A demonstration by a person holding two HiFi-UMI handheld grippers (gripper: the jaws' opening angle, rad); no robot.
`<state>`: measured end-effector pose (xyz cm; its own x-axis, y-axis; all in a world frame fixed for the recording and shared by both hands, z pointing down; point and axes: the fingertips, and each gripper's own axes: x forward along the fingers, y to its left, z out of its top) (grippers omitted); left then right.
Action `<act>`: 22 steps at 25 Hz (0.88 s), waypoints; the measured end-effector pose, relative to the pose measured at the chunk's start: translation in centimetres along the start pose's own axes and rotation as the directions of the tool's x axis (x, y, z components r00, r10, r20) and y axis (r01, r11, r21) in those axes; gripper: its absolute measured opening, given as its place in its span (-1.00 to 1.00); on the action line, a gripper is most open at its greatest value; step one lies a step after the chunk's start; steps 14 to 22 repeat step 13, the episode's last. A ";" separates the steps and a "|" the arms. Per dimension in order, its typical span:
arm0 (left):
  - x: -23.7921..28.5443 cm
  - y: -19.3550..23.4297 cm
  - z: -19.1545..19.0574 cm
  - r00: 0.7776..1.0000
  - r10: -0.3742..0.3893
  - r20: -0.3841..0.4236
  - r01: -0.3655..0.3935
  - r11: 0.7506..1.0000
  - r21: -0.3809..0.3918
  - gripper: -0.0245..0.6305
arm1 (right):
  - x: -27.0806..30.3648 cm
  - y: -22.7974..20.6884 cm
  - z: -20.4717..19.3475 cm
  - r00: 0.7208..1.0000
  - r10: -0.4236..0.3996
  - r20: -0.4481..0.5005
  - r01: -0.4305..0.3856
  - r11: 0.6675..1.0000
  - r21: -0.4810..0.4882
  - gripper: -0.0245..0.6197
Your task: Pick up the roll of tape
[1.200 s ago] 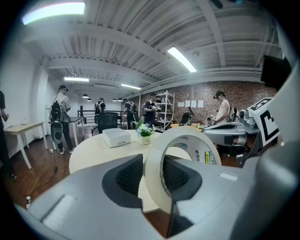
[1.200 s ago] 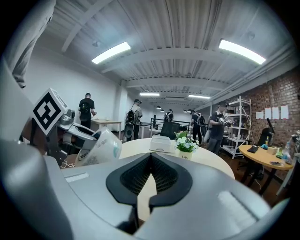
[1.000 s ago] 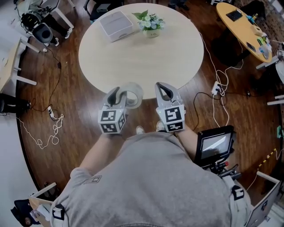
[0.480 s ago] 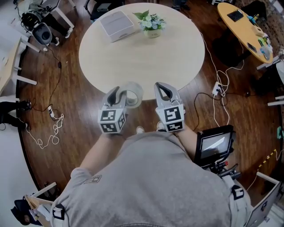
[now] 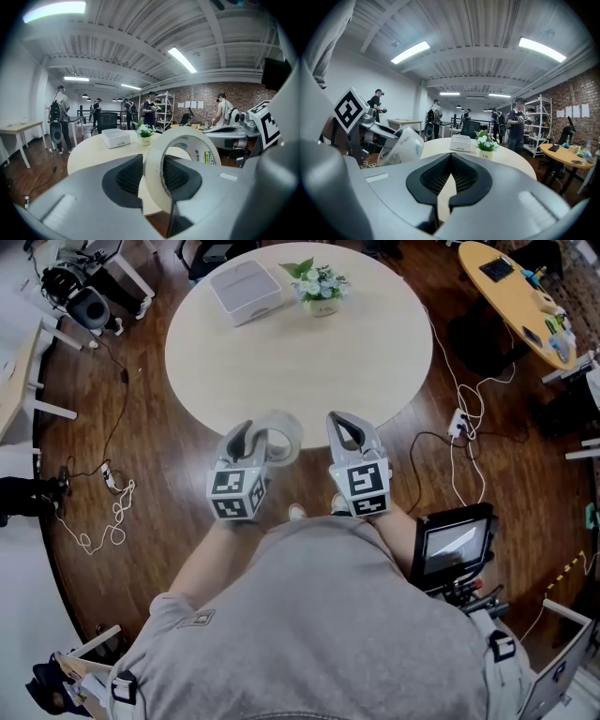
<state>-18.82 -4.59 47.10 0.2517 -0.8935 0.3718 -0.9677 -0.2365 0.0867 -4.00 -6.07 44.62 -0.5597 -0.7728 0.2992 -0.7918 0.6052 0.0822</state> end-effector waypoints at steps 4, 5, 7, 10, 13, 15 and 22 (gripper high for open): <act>-0.1 0.0 0.1 1.000 -0.006 0.003 0.006 1.000 0.002 -0.60 | -0.1 0.1 0.0 1.000 -0.005 -0.001 0.005 1.000 0.000 -0.89; -0.1 0.0 0.1 1.000 -0.008 0.004 0.007 1.000 0.003 -0.60 | -0.2 0.1 0.0 1.000 -0.007 -0.001 0.007 1.000 -0.001 -0.89; 0.0 -0.1 0.1 1.000 -0.010 0.005 0.010 1.000 0.003 -0.60 | -0.2 0.1 -0.1 1.000 -0.008 -0.002 0.008 1.000 0.000 -0.89; 0.0 -0.1 0.0 1.000 -0.013 0.006 0.013 1.000 0.003 -0.60 | -0.2 0.2 -0.3 1.000 -0.010 -0.002 0.010 1.000 0.000 -0.89; -0.1 0.0 0.0 1.000 -0.017 0.010 0.017 1.000 0.004 -0.60 | -0.2 0.4 -0.3 1.000 -0.011 -0.002 0.011 1.000 -0.004 -0.89; -0.1 0.0 0.0 1.000 -0.017 0.010 0.017 1.000 0.004 -0.60 | -0.2 0.4 -0.3 1.000 -0.011 -0.002 0.011 1.000 -0.004 -0.89; -0.1 0.0 0.0 1.000 -0.017 0.010 0.017 1.000 0.004 -0.60 | -0.2 0.4 -0.3 1.000 -0.011 -0.002 0.011 1.000 -0.004 -0.89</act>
